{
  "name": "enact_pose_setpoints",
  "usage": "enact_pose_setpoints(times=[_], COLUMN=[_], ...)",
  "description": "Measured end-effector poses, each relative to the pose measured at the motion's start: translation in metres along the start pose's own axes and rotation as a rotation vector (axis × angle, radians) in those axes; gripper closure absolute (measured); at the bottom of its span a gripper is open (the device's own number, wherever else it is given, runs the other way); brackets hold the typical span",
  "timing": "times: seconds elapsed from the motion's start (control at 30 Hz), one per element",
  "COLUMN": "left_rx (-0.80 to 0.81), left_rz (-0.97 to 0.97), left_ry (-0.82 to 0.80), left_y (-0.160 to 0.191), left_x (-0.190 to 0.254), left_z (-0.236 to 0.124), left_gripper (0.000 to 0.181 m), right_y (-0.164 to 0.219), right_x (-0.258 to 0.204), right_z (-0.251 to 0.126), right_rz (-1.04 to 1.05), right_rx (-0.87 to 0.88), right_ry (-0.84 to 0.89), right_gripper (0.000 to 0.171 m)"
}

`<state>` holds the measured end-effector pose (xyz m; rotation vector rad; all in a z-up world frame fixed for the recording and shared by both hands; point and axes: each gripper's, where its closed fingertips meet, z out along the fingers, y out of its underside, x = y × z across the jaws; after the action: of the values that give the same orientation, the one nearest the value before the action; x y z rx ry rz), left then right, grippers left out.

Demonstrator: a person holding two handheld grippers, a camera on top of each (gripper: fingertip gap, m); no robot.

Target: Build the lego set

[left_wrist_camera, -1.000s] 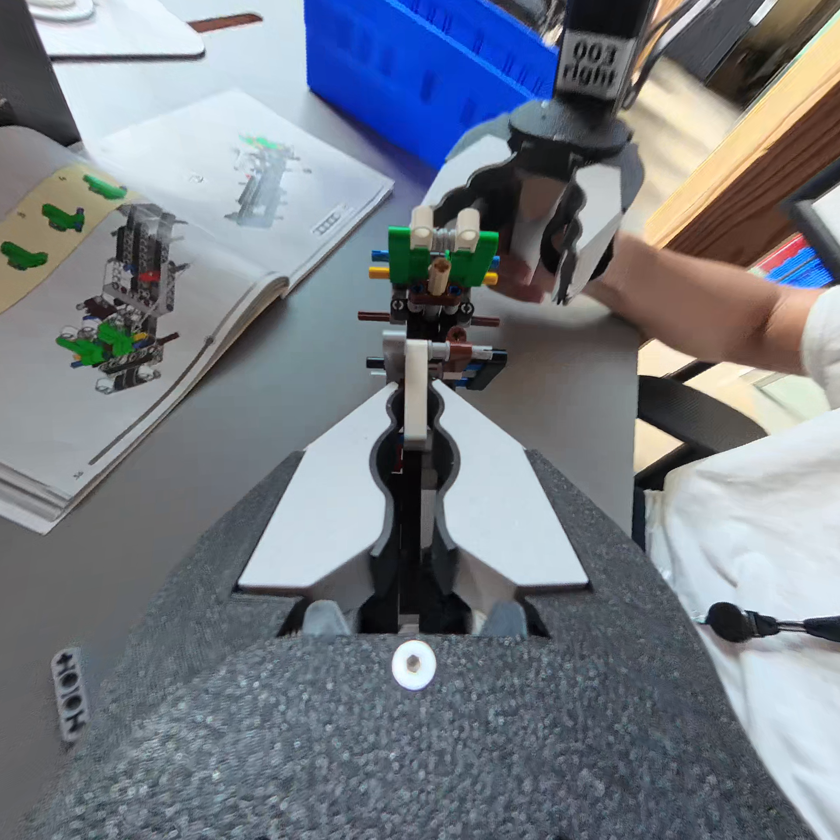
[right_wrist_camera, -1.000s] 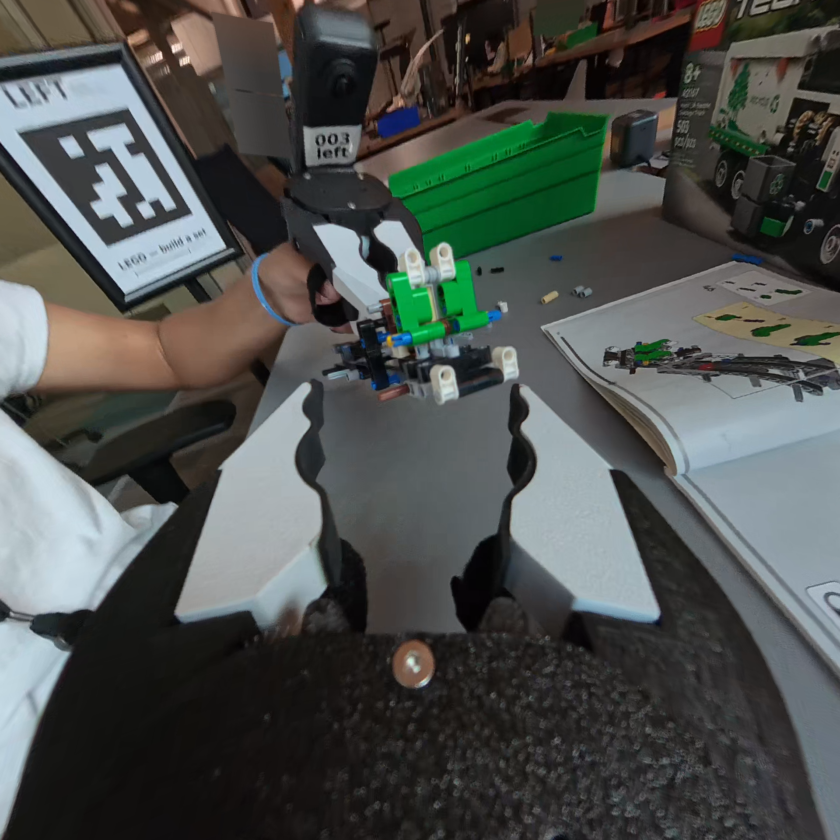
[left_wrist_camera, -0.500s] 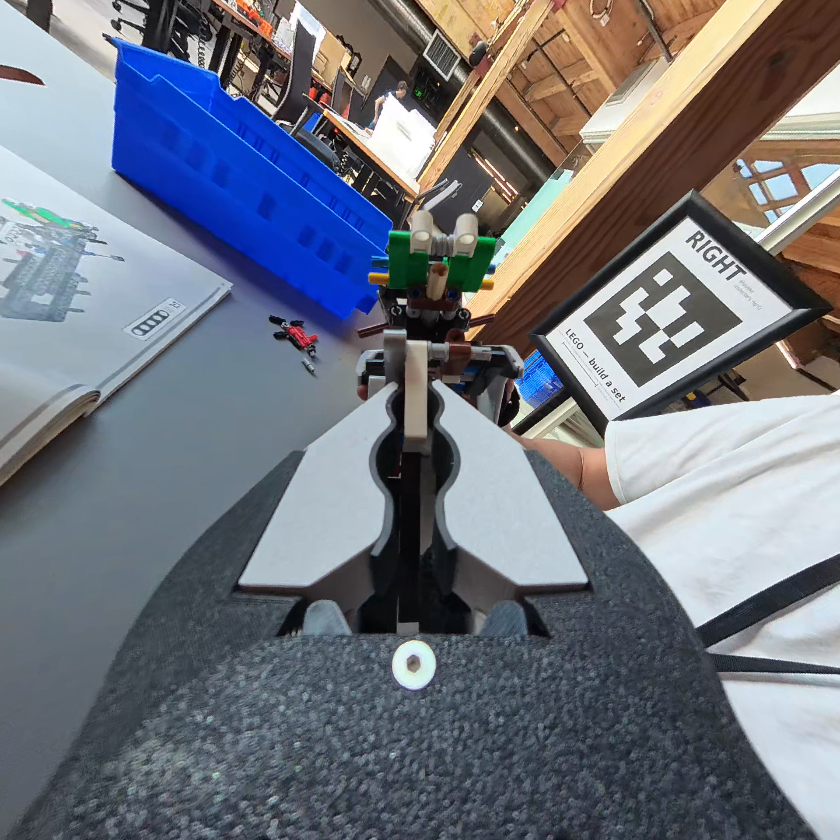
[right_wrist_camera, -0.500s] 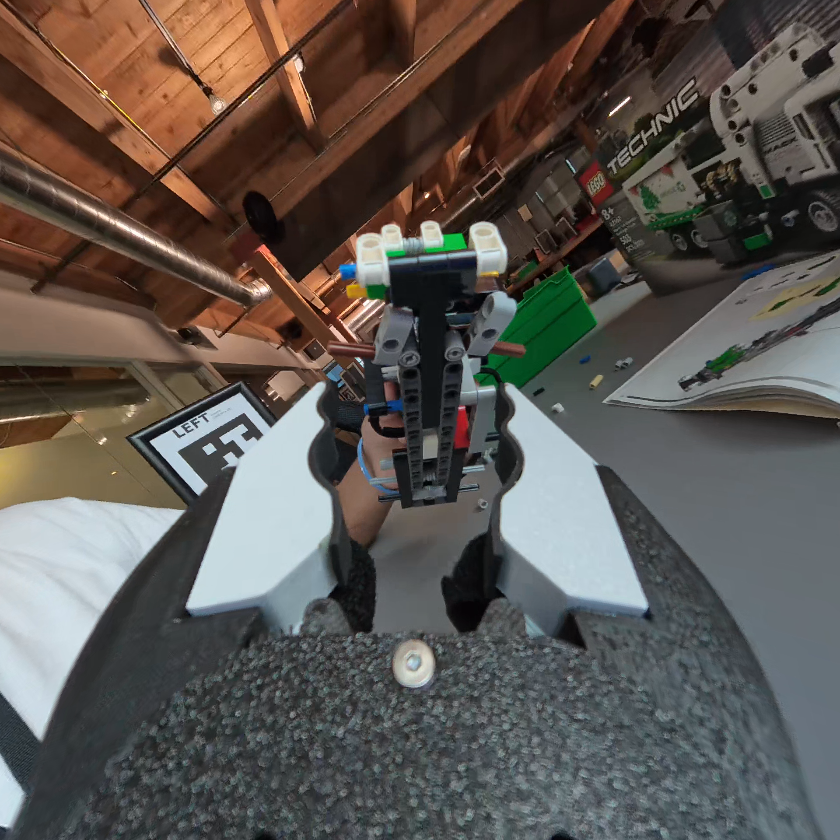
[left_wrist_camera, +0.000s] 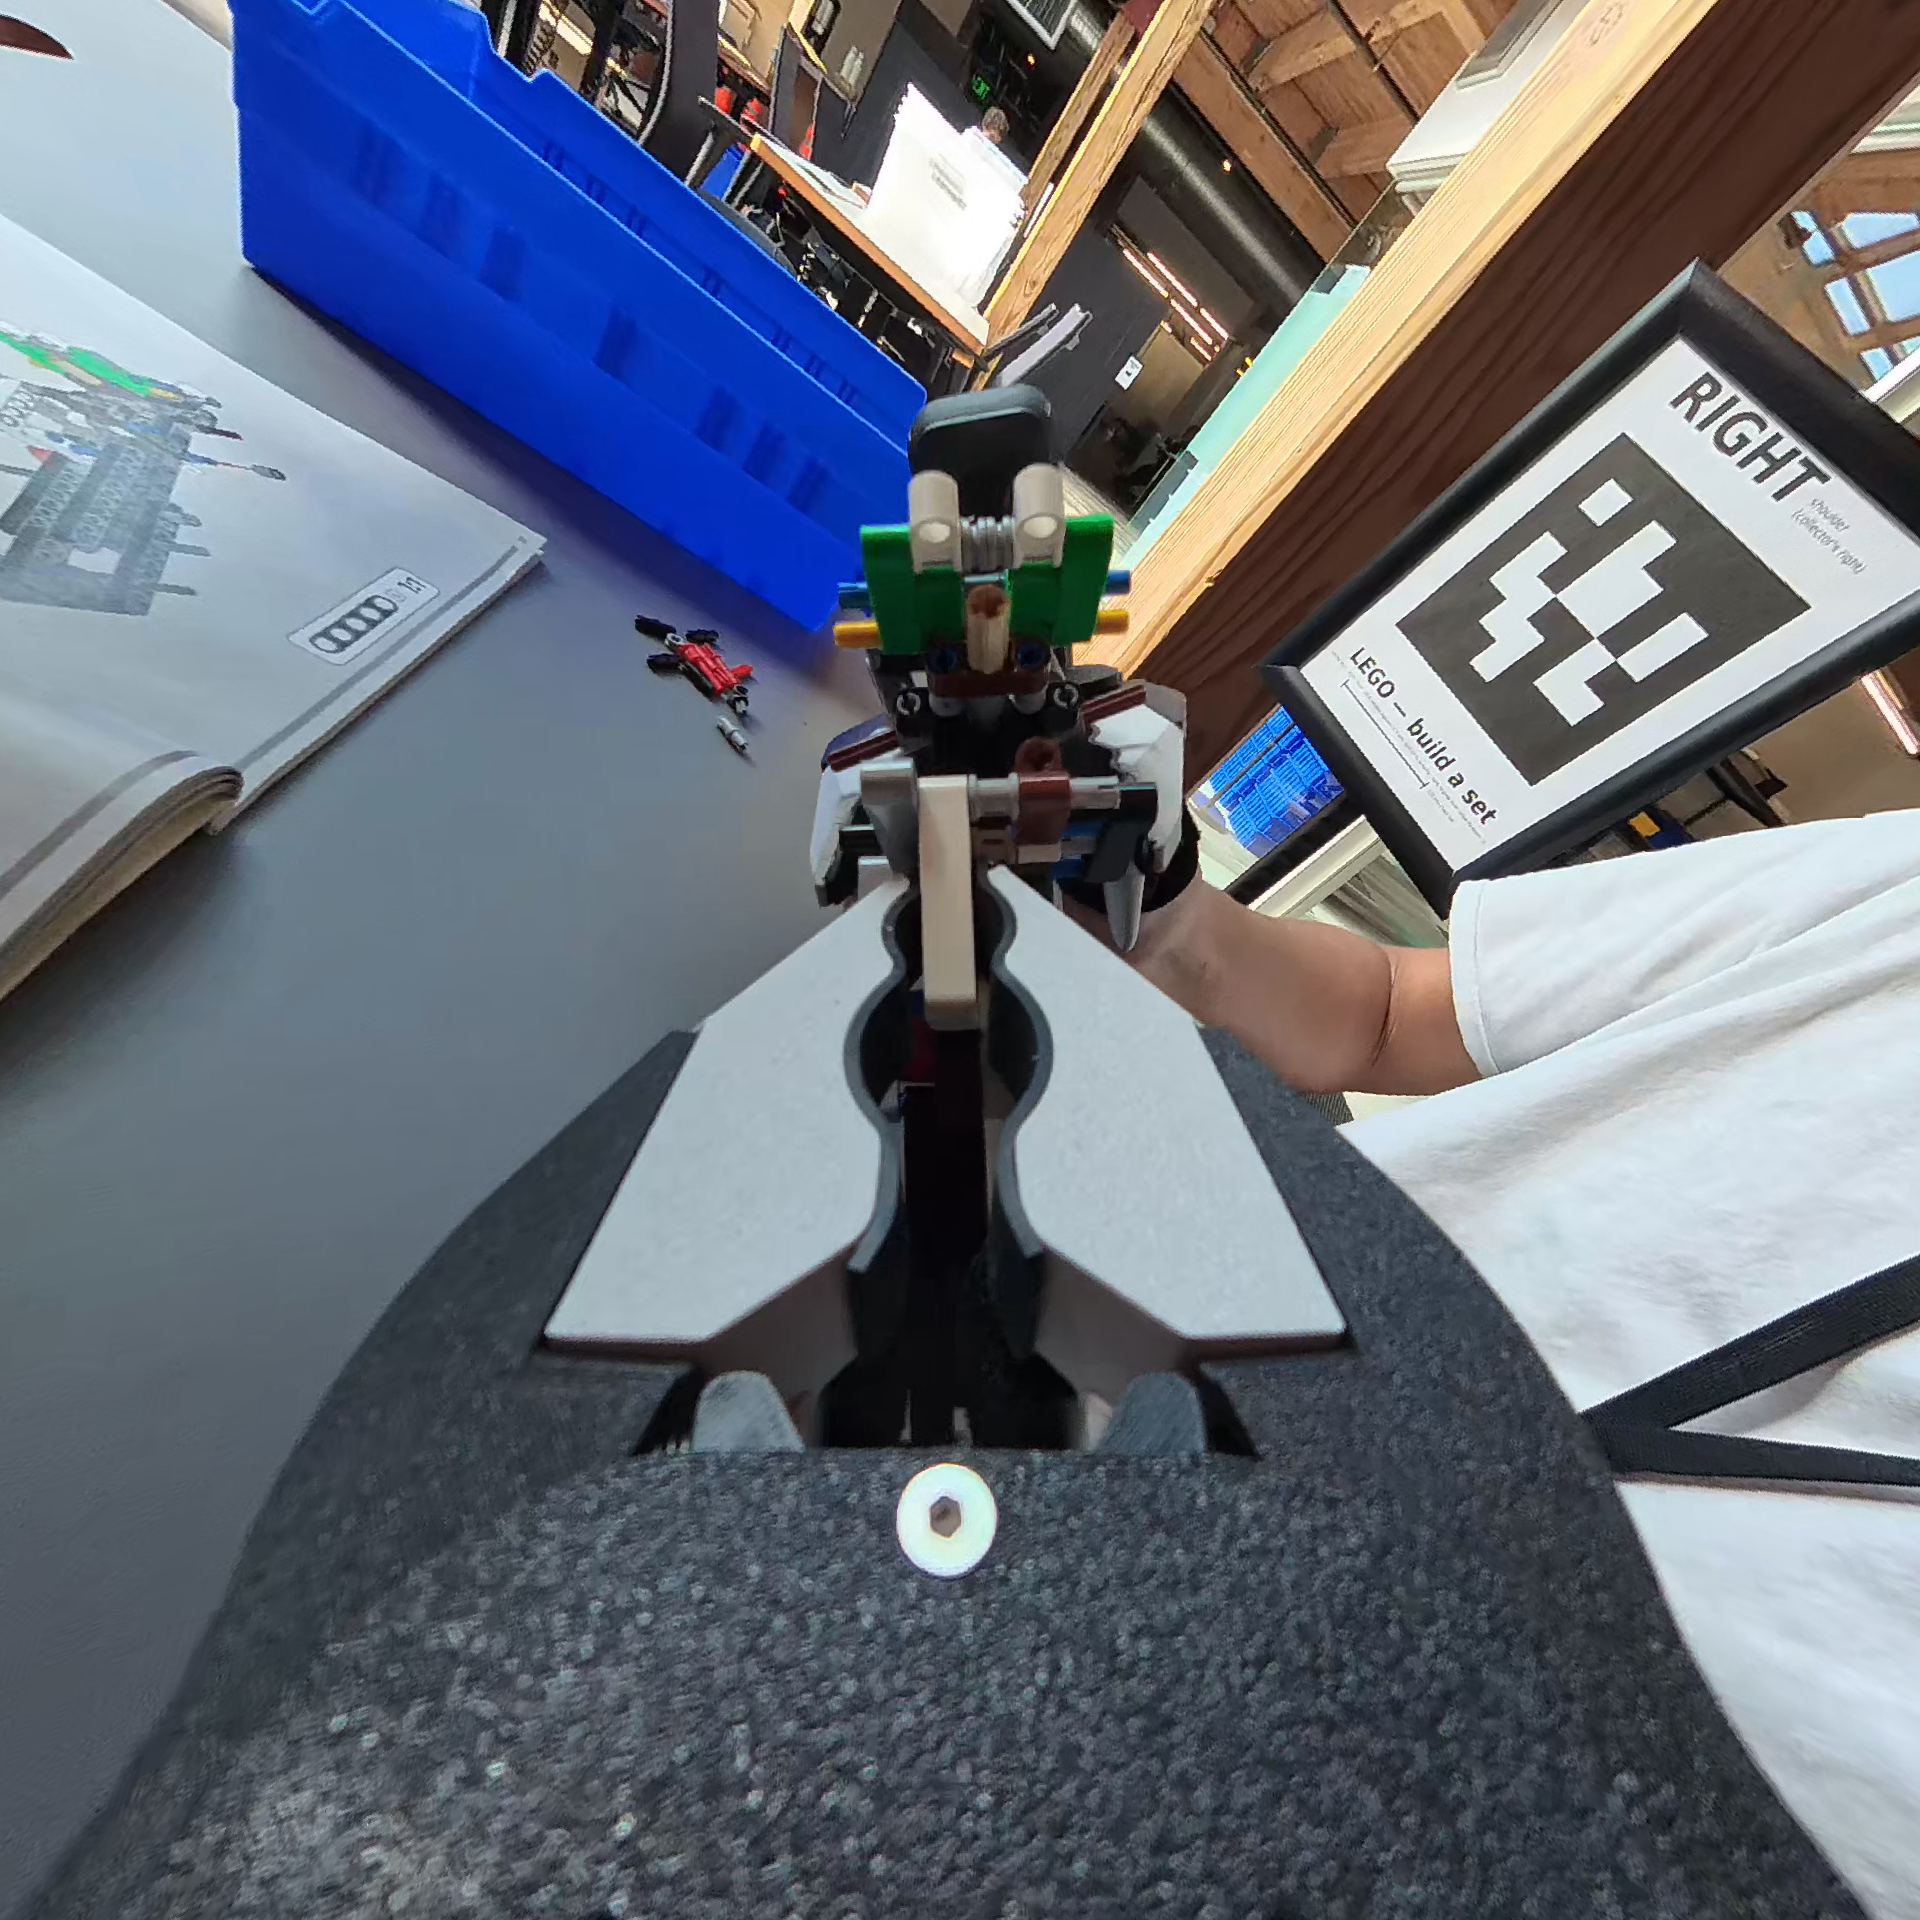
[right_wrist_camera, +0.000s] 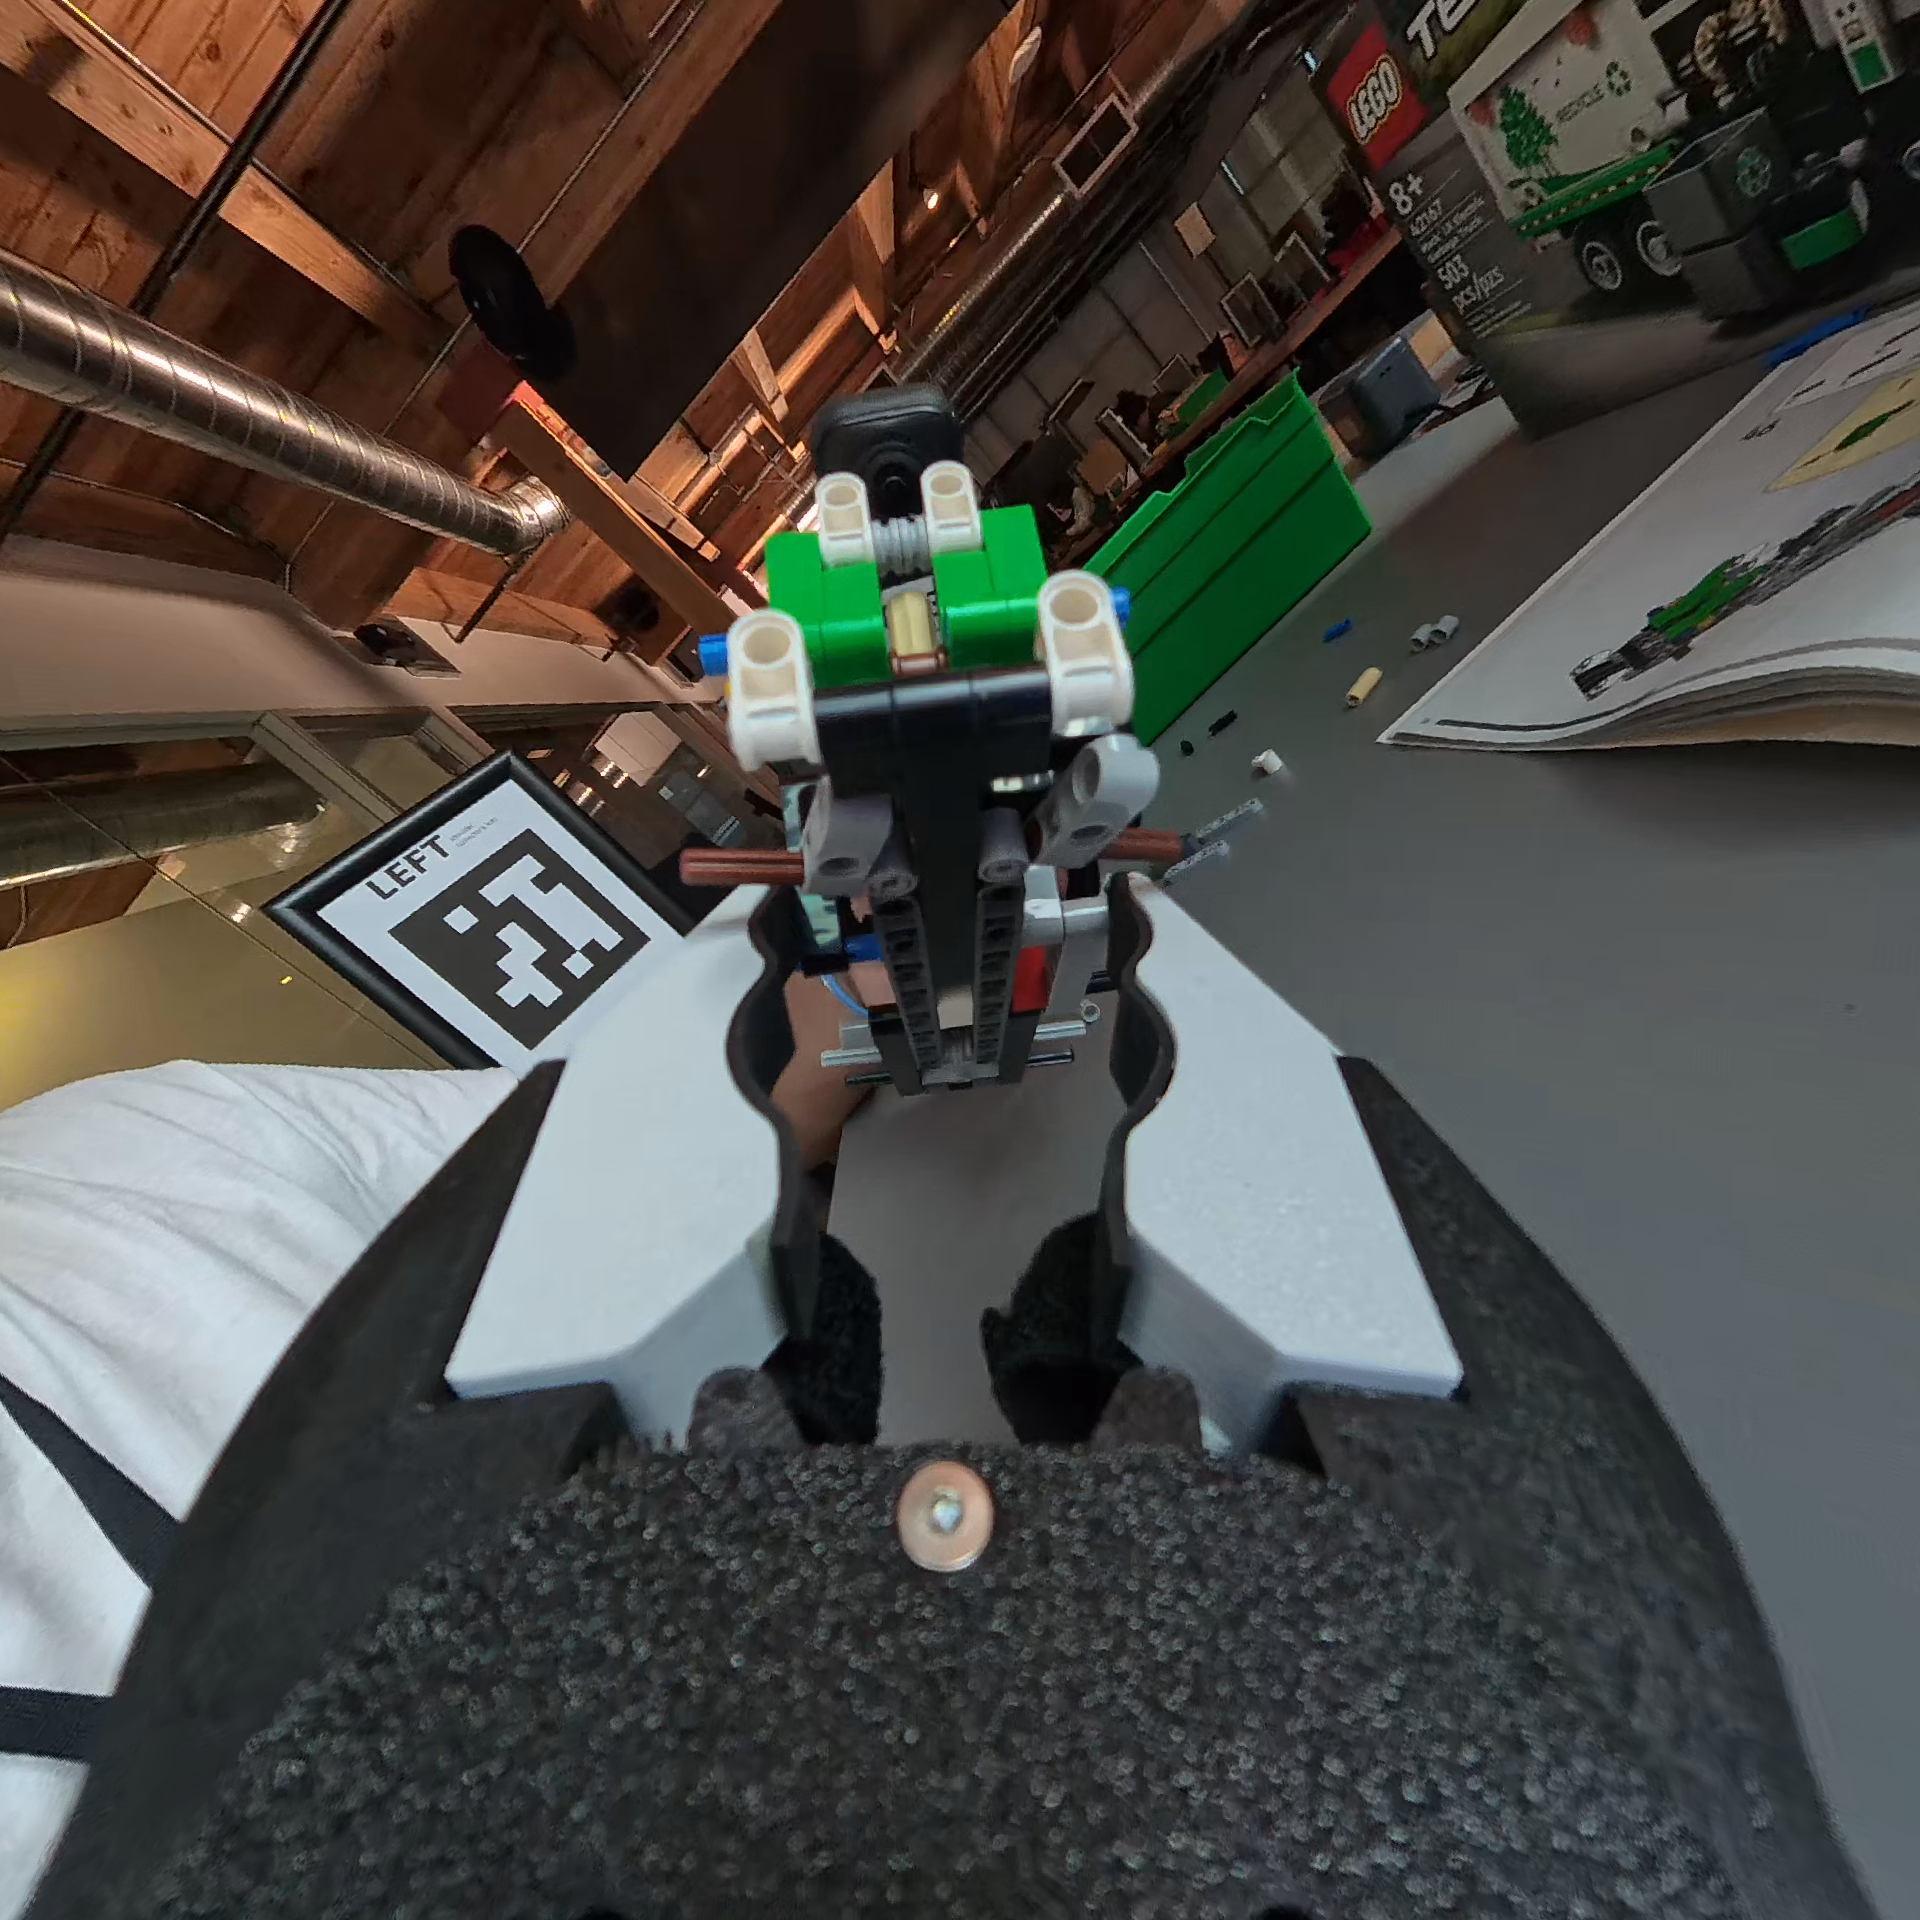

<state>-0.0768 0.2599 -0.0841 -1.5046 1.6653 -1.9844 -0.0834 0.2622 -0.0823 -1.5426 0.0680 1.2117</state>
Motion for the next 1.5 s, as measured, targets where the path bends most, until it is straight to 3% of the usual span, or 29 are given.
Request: enact_pose_setpoints(times=[1.17, 1.5], left_rx=[0.023, -0.017], left_rz=[-0.054, -0.065], left_ry=[-0.071, -0.002], left_y=[0.013, 0.018], left_x=[-0.023, -0.014], left_z=[0.005, 0.005], left_gripper=[0.175, 0.176], right_y=[0.008, 0.007], right_x=[0.018, 0.014], right_z=[-0.003, -0.004], right_rz=[0.008, -0.007], right_rx=[-0.057, -0.061], right_ry=[0.127, 0.089], right_gripper=[0.115, 0.115])
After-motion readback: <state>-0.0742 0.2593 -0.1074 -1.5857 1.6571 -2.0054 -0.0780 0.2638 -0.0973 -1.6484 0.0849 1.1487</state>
